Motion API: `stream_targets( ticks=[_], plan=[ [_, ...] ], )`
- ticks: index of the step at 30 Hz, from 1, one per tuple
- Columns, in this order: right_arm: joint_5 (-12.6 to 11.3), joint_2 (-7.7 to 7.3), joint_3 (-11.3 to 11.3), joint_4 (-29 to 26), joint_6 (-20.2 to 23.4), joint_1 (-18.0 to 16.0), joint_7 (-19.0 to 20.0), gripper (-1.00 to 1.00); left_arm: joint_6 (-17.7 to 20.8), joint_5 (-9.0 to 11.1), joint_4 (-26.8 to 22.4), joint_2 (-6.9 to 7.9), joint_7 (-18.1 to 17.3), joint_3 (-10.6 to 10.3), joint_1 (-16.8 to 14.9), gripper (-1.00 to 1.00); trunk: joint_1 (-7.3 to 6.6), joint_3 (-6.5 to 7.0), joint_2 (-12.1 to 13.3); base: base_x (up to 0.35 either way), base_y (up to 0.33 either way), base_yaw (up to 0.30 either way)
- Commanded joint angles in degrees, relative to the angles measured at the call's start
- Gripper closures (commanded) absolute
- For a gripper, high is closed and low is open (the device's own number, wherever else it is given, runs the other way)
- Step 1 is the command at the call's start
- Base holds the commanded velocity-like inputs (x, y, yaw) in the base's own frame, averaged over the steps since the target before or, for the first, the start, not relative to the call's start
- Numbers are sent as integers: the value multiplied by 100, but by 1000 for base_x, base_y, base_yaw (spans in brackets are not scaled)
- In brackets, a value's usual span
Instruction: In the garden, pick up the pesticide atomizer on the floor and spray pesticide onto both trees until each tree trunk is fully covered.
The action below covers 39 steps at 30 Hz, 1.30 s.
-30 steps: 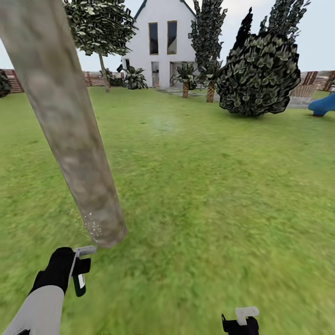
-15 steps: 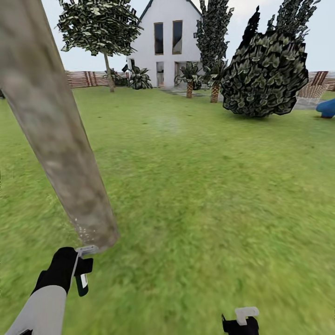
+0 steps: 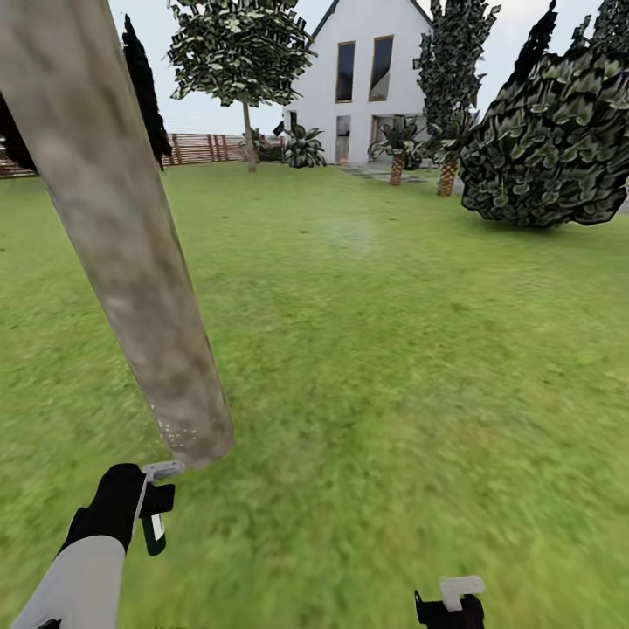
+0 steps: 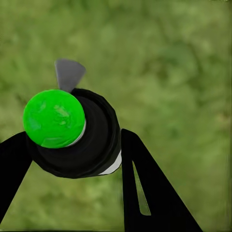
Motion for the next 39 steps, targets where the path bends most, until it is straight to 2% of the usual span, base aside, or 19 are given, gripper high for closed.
stream_targets(
  ticks=[1, 5, 19, 30, 33, 34, 35, 36, 37, 39],
  plan=[
    [4, -1, 47, 2, -4, -1, -39, -100, 13, -62, -8, -6, -54, 20, -7, 100, 0, -5, -2, 107, -253, 276],
    [4, -1, 47, 2, -6, -1, -39, -100, 13, -61, -7, -7, -54, 20, -7, 100, 0, -5, -2, 107, -253, 192],
    [4, -1, 47, 2, -7, -1, -39, -100, 13, -61, -3, -16, -54, 20, -7, 100, 0, -5, -2, 27, -266, 11],
    [4, 5, 47, 2, -4, -1, -39, -100, 17, -47, -24, -28, -59, 13, -33, 100, 0, -5, -2, 41, -211, 259],
    [4, 1, 47, 2, -7, -1, -39, -100, 44, -17, -25, -99, -112, -56, -99, 100, 0, -5, -2, 7, -9, 277],
    [4, 0, 47, 2, -8, -1, -39, -100, 88, -12, -21, -220, -120, -139, -326, 100, 0, -5, -2, 1, -1, 275],
    [4, 1, 47, 2, -6, -1, -39, -100, 107, -11, -13, -259, -122, -176, -438, 100, 0, -5, -2, 1, -1, 264],
    [4, -1, 47, 2, -5, -1, -39, -100, 253, -9, 16, -327, -123, -289, -761, 100, 0, -5, -2, 0, 0, 104],
    [4, -3, 47, 2, -4, -1, -39, -100, 427, -7, 31, -346, -125, -387, -977, 100, 0, -5, -2, 0, 0, 43],
    [5, -9, 47, 2, -4, -1, -39, -100, 557, -8, 47, -362, -125, -450, -1282, 100, 0, -5, -2, 0, 0, 14]
  ],
)
